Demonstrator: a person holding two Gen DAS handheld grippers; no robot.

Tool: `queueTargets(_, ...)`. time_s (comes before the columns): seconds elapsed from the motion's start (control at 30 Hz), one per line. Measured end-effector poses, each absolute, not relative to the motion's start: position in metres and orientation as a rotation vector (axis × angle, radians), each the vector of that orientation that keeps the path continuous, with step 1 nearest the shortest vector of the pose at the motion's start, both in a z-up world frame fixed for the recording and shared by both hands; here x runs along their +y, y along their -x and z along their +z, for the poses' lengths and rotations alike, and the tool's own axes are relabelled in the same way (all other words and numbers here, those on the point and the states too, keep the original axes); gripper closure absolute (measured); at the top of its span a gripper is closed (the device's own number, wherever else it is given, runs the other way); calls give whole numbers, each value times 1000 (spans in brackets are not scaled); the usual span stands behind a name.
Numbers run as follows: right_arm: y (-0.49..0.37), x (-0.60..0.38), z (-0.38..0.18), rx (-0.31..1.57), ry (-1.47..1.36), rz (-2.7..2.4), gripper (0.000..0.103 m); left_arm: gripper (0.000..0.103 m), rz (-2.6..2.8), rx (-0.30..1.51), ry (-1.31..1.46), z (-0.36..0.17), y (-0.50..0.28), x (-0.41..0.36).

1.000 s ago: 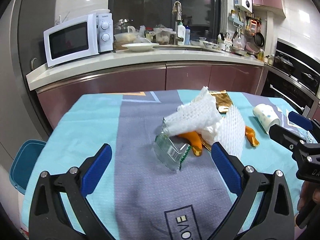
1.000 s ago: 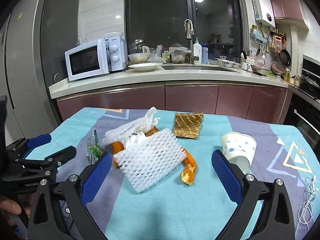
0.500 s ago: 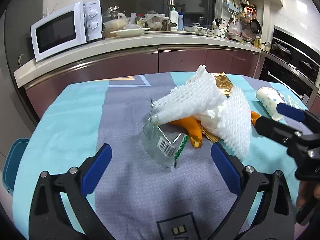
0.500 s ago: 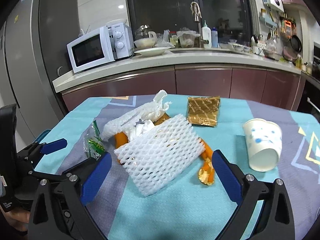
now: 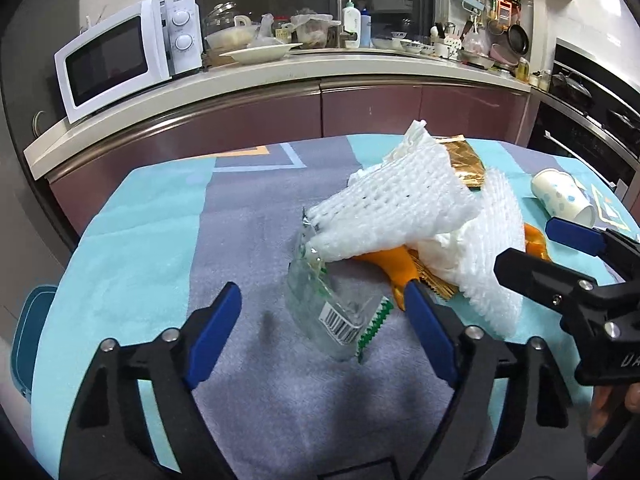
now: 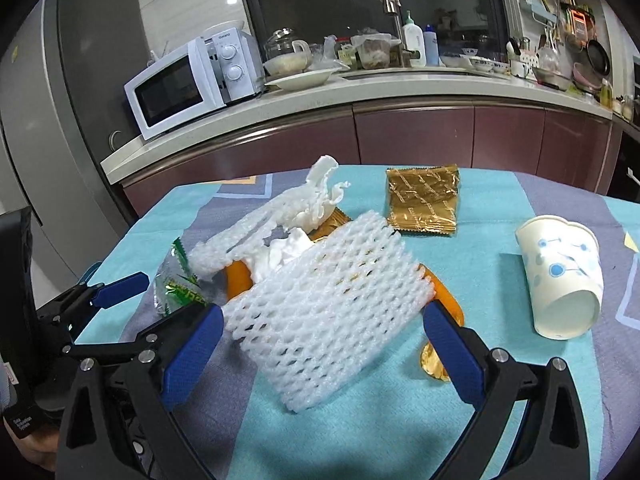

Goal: Collect trash
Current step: 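Grasp the clear plastic cup with the left tool while the right tool grasps the foam net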

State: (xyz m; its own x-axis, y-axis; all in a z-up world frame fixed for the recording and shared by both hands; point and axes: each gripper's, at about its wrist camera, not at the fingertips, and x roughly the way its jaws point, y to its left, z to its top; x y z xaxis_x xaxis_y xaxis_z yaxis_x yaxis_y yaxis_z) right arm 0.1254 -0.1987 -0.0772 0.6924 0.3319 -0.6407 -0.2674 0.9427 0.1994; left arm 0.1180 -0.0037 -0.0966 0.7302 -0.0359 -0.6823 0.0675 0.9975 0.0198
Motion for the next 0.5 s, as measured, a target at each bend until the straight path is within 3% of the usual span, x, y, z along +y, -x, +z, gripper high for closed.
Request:
queueTargets(0.17, -132, -202, -82, 762, -125, 318, 7, 41, -46, 770, -47, -100, -124, -3)
queueTargets(0.23, -136, -203, -85, 776, -135, 319, 7, 54, -52, 783, -46, -102, -126, -3)
queueTargets(0.3, -139, -201, -87, 786, -142, 319, 7, 55, -52, 789, -44, -103, -127, -3)
queueTargets(0.5, -147, -195, -93, 820, -151, 319, 25, 68, -60, 805, -28, -105, -131, 0)
